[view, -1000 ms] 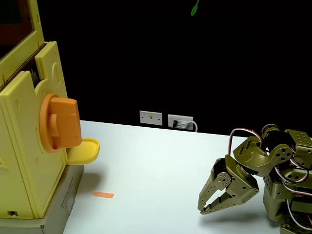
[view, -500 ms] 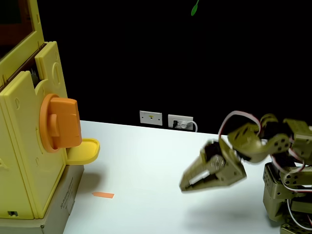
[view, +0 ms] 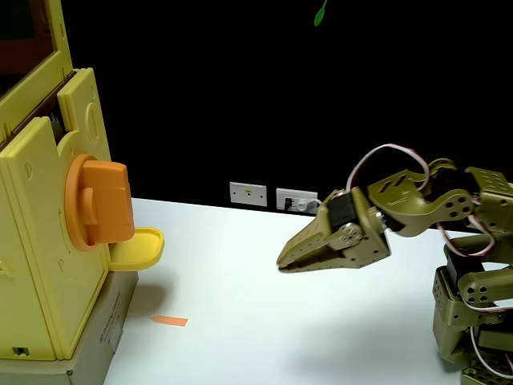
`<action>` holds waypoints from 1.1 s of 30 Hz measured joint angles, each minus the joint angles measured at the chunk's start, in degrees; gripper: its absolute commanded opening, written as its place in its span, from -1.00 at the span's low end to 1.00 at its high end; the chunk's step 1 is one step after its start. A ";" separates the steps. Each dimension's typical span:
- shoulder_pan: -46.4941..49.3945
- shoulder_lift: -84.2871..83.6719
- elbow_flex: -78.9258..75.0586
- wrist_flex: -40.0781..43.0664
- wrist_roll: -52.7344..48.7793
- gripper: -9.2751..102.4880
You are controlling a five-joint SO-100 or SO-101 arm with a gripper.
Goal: Turn the button of vending machine.
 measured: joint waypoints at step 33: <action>0.97 -34.63 2.11 -55.81 -52.29 -0.22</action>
